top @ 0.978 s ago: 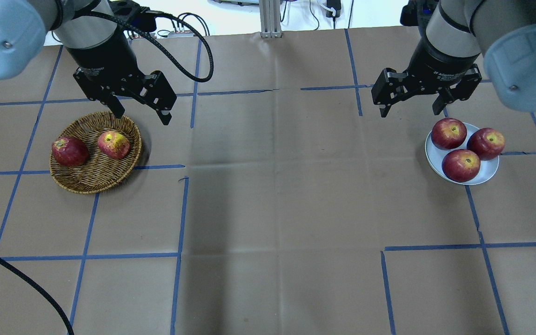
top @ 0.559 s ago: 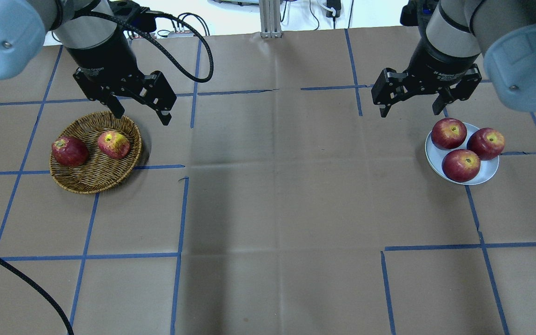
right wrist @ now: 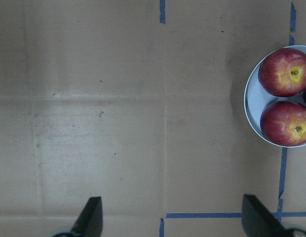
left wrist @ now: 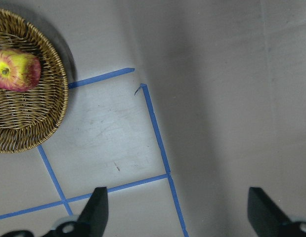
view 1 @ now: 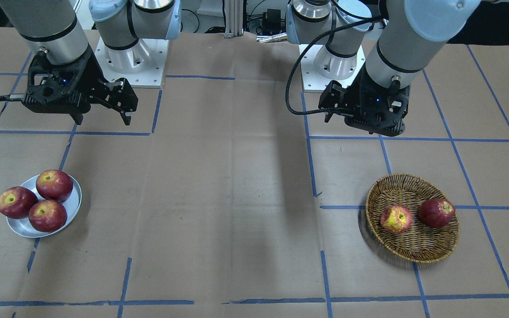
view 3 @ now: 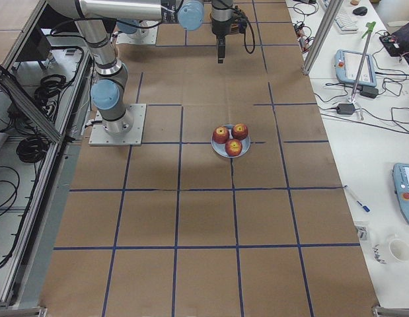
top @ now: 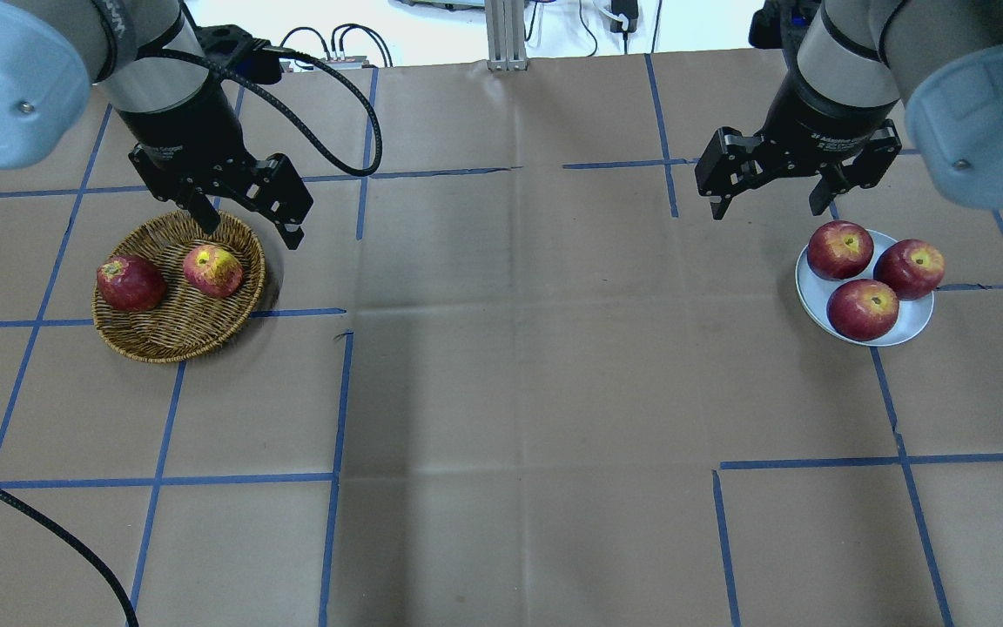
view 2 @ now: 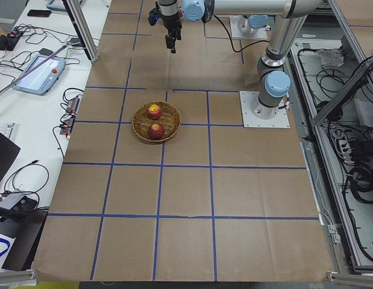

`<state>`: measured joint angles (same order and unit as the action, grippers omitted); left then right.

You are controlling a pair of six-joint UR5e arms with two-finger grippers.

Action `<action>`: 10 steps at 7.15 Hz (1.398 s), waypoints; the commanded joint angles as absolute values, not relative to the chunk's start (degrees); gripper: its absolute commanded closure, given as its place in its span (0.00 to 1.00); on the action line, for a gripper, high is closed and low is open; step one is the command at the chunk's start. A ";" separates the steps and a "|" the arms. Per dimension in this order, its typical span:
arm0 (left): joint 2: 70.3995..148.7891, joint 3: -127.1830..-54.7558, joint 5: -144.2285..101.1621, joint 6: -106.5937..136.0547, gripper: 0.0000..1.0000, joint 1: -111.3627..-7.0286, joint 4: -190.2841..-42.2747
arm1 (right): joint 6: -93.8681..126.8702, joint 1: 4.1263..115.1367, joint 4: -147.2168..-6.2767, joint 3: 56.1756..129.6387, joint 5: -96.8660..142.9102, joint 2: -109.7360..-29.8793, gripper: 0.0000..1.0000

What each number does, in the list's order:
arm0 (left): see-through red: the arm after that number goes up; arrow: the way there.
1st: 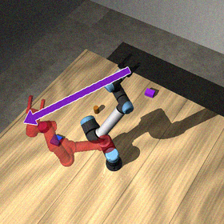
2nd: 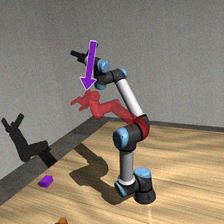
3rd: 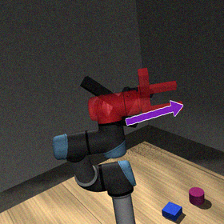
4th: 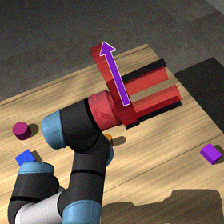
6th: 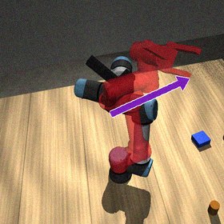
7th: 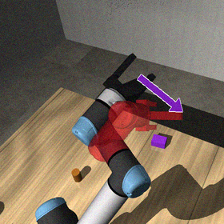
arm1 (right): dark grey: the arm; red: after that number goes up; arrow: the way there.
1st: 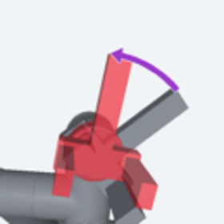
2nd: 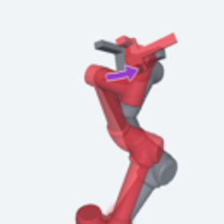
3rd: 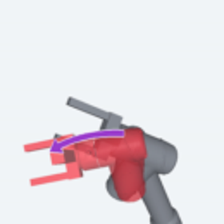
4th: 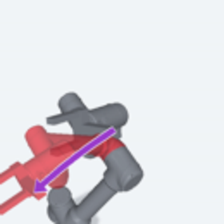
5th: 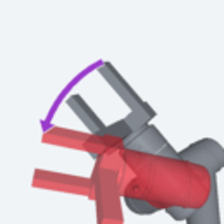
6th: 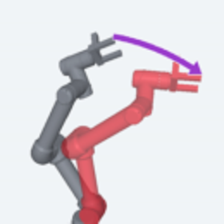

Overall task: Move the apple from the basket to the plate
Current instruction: 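Lower the left gripper into the basket and grasp the yellow-red apple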

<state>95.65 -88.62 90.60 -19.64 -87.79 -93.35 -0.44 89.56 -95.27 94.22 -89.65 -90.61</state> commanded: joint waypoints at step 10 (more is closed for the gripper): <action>116.97 -99.14 90.36 -44.82 0.02 -71.19 -57.49 | -0.44 89.65 -95.27 94.22 -89.65 -90.62 0.00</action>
